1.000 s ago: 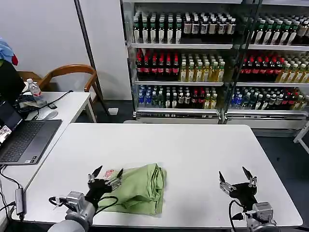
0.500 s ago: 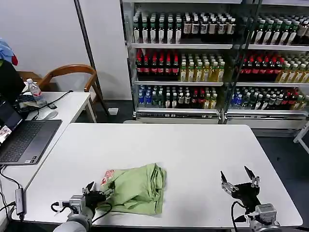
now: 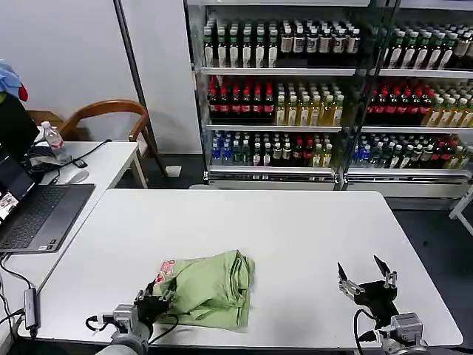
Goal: Fold and organize the clothes.
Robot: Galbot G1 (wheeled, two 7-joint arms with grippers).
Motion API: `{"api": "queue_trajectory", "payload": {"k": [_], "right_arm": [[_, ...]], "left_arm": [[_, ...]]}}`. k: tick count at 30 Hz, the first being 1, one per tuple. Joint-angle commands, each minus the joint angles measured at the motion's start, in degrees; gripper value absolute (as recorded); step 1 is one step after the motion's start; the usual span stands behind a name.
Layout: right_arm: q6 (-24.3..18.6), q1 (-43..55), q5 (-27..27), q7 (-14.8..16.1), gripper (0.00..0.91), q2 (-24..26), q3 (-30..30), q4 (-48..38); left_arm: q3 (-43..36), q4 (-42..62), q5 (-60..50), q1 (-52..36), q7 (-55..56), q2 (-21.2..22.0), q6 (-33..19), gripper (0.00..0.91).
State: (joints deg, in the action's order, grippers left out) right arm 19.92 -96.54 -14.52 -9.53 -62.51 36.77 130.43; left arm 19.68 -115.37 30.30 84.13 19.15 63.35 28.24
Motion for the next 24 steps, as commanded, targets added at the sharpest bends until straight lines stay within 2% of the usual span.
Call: {"api": "queue_trajectory", "payload": {"k": [1, 6, 11, 16, 18, 24], "right_arm": [[-0.1, -0.1, 0.1, 0.0, 0.907, -0.1, 0.0, 0.1], [0.0, 0.2, 0.3, 0.0, 0.907, -0.4, -0.3, -0.4], [-0.1, 0.6, 0.3, 0.0, 0.907, -0.3, -0.9, -0.5], [-0.2, 2.6, 0.3, 0.0, 0.907, 1.0, -2.4, -1.4], [-0.2, 3.9, 0.1, 0.0, 0.907, 1.4, -3.4, -1.9], [-0.2, 8.0, 0.2, 0.0, 0.907, 2.3, -7.6, -3.8]], "left_arm": [[-0.6, 0.8, -0.5, 0.4, -0.4, 0.3, 0.1, 0.05], [-0.7, 1.1, -0.5, 0.1, -3.9, 0.2, -4.2, 0.05], [3.3, -3.5, 1.3, -0.4, -4.5, -2.1, -1.9, 0.05], [13.3, -8.2, 9.0, 0.7, -4.0, -8.0, 2.8, 0.05], [20.2, -9.3, 12.4, 1.7, -4.0, -11.0, 4.3, 0.05], [34.7, -9.2, 22.7, 5.3, -3.8, -15.6, 4.9, 0.05]]}}
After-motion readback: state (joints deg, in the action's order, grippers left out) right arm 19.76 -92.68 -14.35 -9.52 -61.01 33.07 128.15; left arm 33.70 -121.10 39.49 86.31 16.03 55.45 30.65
